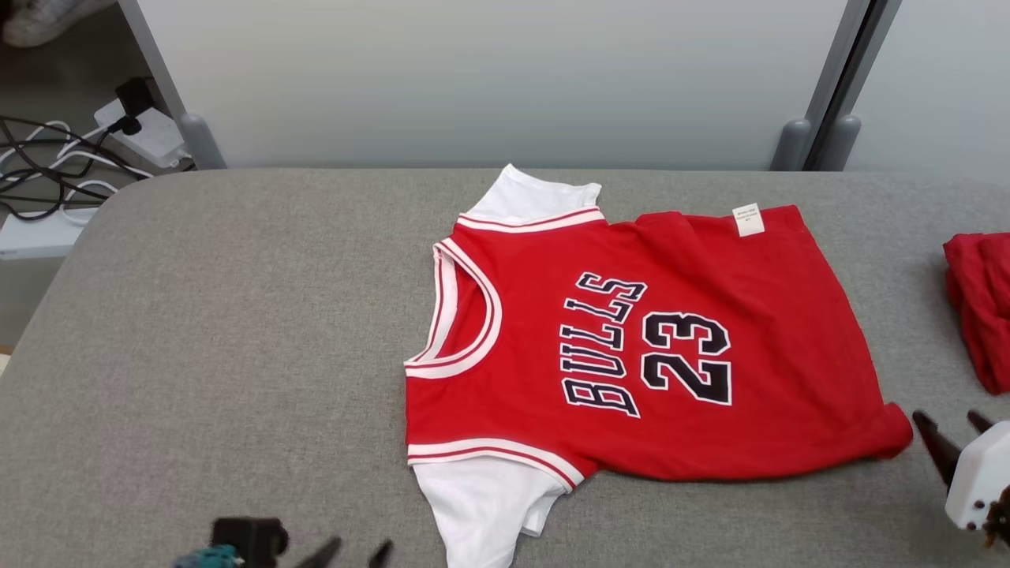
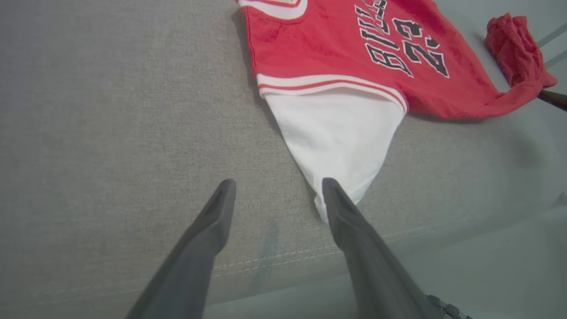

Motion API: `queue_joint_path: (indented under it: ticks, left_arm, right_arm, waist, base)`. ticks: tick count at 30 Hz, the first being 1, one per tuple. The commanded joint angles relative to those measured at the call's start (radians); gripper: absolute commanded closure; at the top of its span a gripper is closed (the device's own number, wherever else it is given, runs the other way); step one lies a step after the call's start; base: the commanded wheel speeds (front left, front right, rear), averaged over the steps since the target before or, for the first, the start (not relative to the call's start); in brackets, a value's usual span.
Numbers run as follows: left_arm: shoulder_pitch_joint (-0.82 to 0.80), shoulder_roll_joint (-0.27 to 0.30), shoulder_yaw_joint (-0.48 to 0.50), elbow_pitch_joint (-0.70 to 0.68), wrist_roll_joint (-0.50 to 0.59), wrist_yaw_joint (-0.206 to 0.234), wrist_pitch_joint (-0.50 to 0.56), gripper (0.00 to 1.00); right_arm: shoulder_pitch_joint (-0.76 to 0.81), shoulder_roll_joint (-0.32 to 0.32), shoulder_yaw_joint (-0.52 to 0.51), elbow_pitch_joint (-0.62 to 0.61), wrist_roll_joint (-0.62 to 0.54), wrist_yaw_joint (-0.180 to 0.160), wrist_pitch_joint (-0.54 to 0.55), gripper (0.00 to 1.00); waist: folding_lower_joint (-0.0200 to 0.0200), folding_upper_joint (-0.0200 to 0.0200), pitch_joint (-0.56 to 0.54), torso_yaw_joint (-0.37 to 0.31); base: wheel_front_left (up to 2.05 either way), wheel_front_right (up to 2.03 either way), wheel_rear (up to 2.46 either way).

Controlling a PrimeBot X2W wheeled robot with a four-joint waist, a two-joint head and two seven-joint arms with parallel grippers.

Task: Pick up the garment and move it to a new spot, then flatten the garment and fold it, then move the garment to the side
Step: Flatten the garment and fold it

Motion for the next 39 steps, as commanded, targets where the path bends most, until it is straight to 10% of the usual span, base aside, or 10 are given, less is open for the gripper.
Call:
queue_joint_path:
  ticks: [1, 11, 27, 33, 39]
  left_arm:
    - [-0.059, 0.030, 0.062, -0.023, 0.014, 0.019, -0.034, 0.00]
    - [-0.084, -0.117, 0.242, 0.012, 0.053, 0.114, -0.330, 0.00]
    - [0.048, -0.466, 0.524, 0.029, 0.464, -0.033, -0.356, 0.00]
    - [0.129, -0.511, 0.576, -0.004, 0.653, -0.102, -0.356, 0.00]
    - [0.181, -0.519, 0.608, -0.021, 0.764, -0.075, -0.356, 0.00]
  right_arm:
    - [-0.015, -0.029, -0.010, -0.002, -0.030, 0.000, -0.073, 0.00]
    - [-0.009, 0.106, -0.202, -0.118, -0.270, 0.000, -0.293, 0.00]
    - [0.389, 0.350, -0.496, -0.685, -0.573, 0.000, -0.293, 0.00]
    - [0.489, 0.389, -0.532, -0.756, -0.598, 0.000, -0.293, 0.00]
    - [0.560, 0.422, -0.565, -0.783, -0.622, 0.000, -0.293, 0.00]
  waist:
    - [0.0000, 0.0000, -0.010, -0.005]
    - [0.0000, 0.0000, -0.060, -0.036]
    - [0.0000, 0.0000, -0.125, -0.068]
    - [0.0000, 0.0000, -0.153, -0.058]
    - [0.0000, 0.0000, -0.171, -0.056]
  base:
    - [0.00, 0.00, 0.00]
    - [0.00, 0.00, 0.00]
    - [0.00, 0.00, 0.00]
    - [0.00, 0.00, 0.00]
    - [0.00, 0.00, 0.00]
